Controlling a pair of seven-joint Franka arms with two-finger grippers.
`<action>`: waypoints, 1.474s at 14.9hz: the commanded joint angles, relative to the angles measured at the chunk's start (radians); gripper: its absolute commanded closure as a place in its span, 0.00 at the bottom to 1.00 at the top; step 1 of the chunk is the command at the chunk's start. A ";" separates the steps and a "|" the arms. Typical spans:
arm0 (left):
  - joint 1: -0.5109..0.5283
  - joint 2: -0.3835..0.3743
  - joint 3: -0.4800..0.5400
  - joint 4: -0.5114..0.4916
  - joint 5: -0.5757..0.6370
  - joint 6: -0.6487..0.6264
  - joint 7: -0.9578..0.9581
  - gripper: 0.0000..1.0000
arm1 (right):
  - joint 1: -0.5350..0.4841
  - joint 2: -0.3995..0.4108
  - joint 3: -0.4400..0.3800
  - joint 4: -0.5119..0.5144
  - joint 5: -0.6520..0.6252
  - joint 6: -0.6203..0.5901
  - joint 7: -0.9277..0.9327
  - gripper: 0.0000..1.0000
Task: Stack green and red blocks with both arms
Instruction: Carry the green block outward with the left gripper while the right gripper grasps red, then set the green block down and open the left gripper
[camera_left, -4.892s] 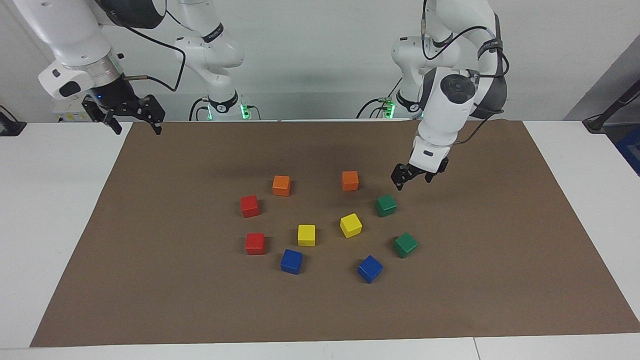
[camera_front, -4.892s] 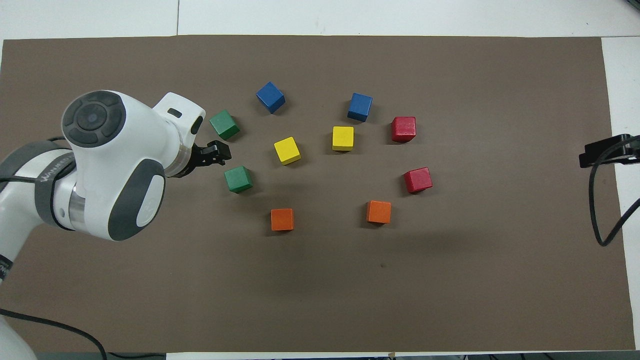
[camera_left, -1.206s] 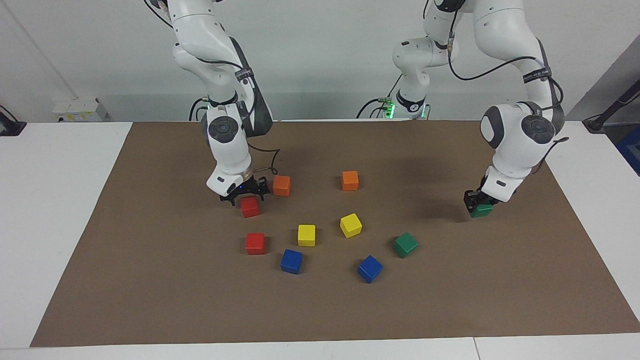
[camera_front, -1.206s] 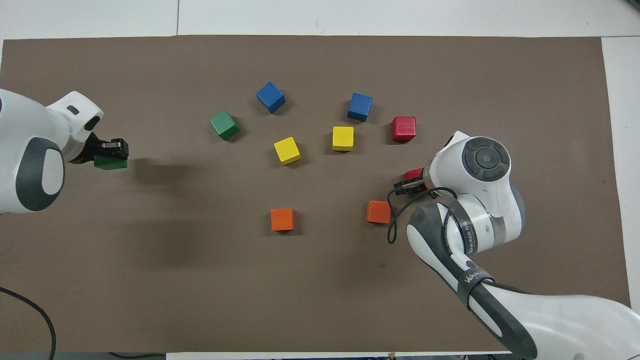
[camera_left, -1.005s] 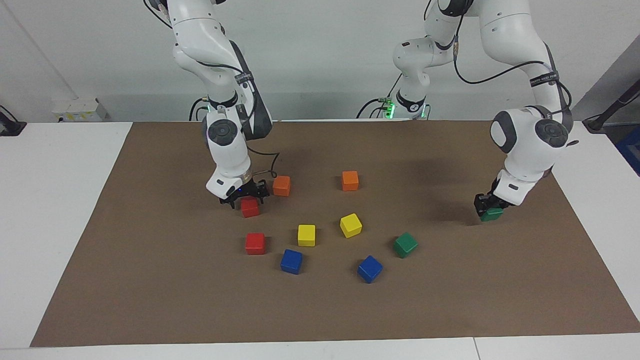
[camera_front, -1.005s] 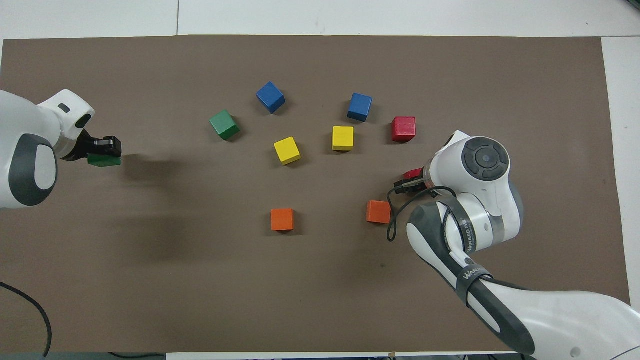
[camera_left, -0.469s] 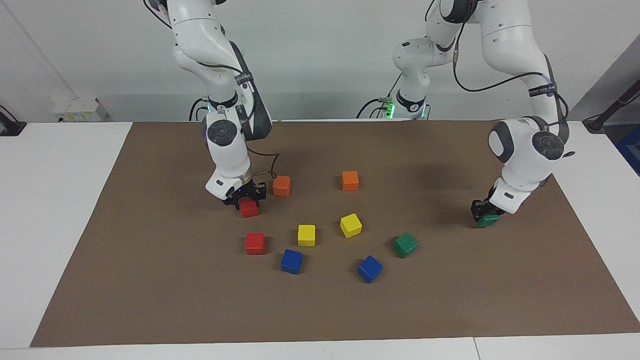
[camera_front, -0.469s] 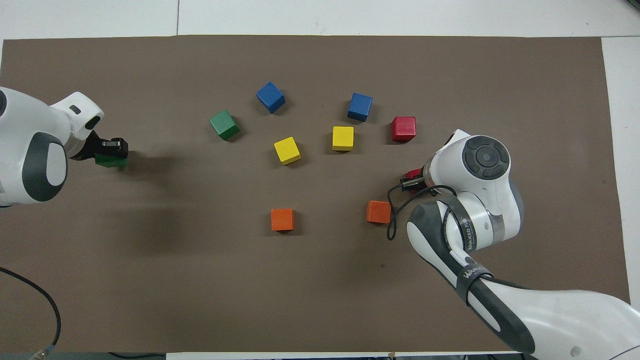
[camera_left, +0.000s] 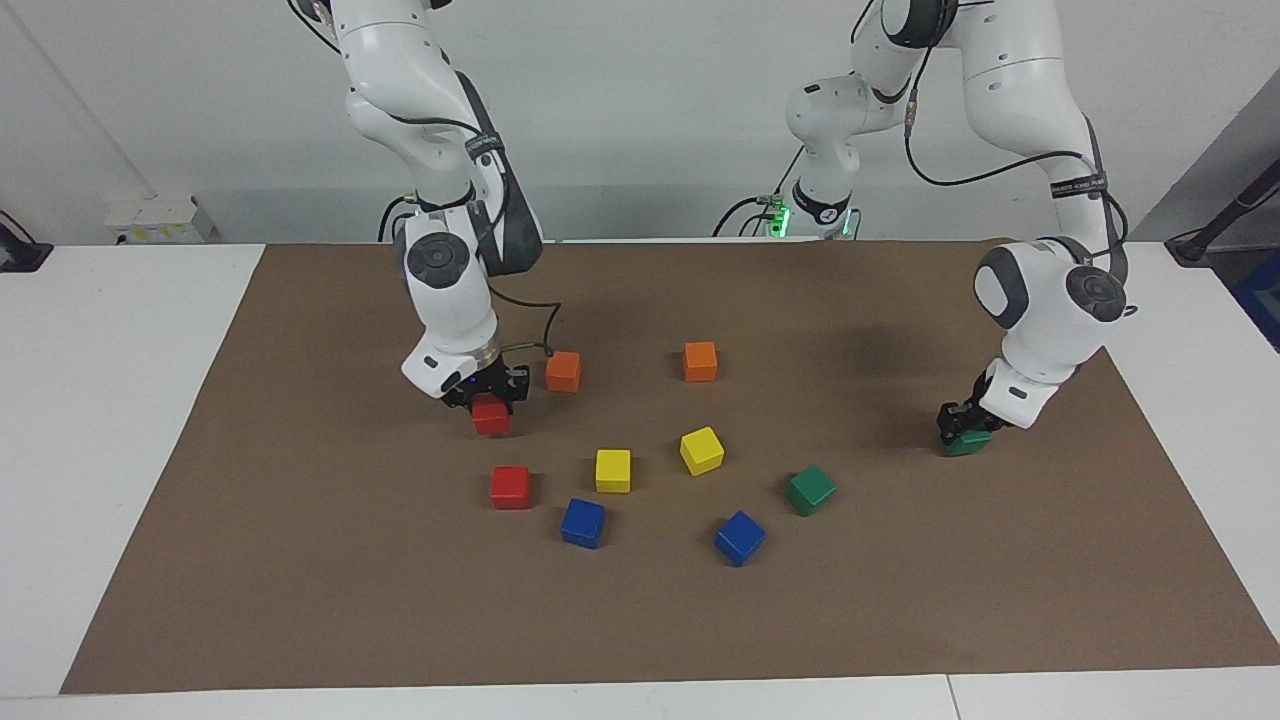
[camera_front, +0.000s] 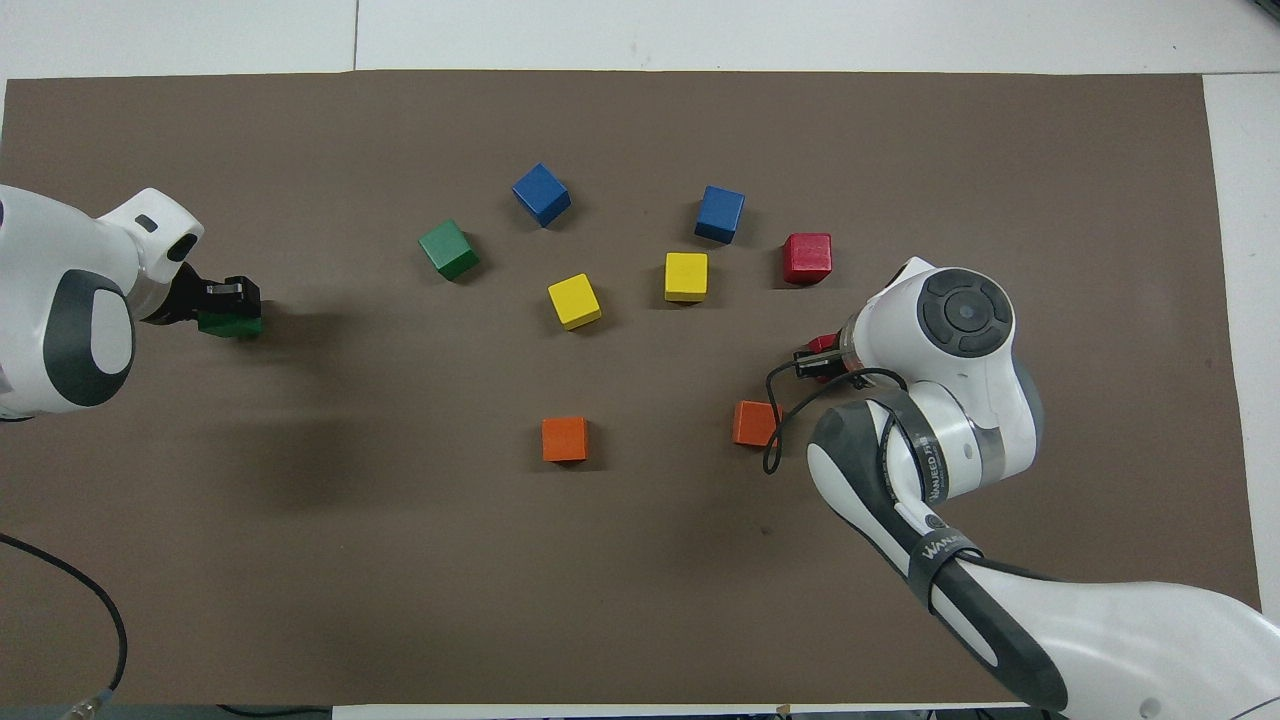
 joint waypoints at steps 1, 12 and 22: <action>0.008 -0.008 -0.004 -0.020 -0.014 0.028 0.003 1.00 | -0.130 -0.008 0.006 0.025 -0.005 -0.029 -0.027 1.00; 0.007 -0.004 -0.002 0.004 -0.014 0.011 0.008 0.00 | -0.301 -0.062 0.009 -0.138 -0.004 0.117 -0.225 1.00; -0.224 0.100 -0.001 0.343 -0.022 -0.177 -0.501 0.00 | -0.305 -0.088 0.009 -0.260 -0.004 0.229 -0.288 1.00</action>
